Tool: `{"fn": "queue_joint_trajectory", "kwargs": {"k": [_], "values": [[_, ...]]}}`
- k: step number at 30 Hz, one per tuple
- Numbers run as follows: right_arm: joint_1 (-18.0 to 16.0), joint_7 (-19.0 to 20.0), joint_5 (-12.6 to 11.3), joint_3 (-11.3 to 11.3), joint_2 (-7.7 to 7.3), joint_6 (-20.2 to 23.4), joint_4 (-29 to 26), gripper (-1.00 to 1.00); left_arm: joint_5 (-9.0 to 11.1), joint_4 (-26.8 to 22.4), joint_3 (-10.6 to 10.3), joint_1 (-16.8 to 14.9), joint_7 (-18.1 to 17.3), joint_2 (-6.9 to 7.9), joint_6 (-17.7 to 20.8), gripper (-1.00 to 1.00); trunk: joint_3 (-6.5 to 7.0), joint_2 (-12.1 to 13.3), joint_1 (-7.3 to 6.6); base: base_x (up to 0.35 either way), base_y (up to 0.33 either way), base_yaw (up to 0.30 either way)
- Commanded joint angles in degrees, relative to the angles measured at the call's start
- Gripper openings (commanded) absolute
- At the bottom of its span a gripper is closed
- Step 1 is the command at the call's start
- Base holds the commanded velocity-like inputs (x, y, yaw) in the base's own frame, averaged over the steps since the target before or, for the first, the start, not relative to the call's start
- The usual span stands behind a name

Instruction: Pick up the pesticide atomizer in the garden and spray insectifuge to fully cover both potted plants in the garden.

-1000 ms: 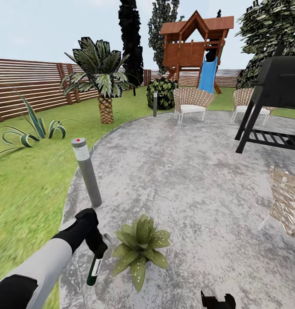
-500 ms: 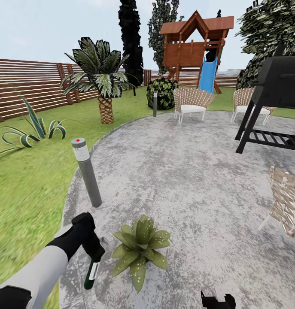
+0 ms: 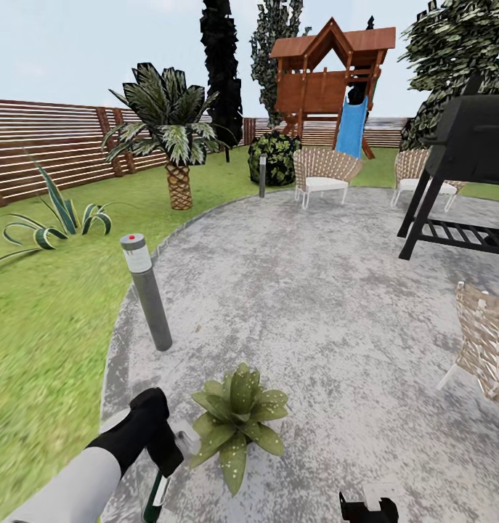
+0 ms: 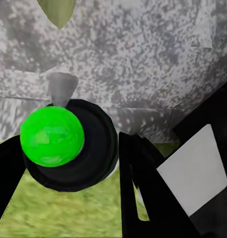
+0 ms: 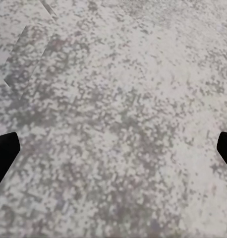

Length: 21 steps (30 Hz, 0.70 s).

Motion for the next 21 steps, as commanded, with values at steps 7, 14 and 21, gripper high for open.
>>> {"fn": "queue_joint_trajectory", "kwargs": {"k": [7, 14, 21], "values": [[-0.06, -0.16, 0.60, -0.32, 0.03, -0.20, 0.06, 1.00, -0.32, 3.16, -0.21, 0.07, -0.91, 4.69, -3.44, -1.00, -0.05, -0.02, -0.01, 0.000, 0.000, 0.000], [-0.04, -0.16, 0.60, -0.32, 0.03, -0.20, 0.06, 1.00, -0.50, 3.92, -0.04, -0.01, -0.52, 4.19, -5.00, -1.00, -0.05, -0.02, -0.01, -0.024, 0.011, -0.084], [-0.06, -0.12, 0.60, -0.32, 0.02, -0.20, 0.06, 1.00, -0.46, 3.56, -0.14, -0.53, -0.77, 3.94, -4.90, -1.00, -0.05, -0.02, -0.01, -0.141, 0.204, -0.254]]}}
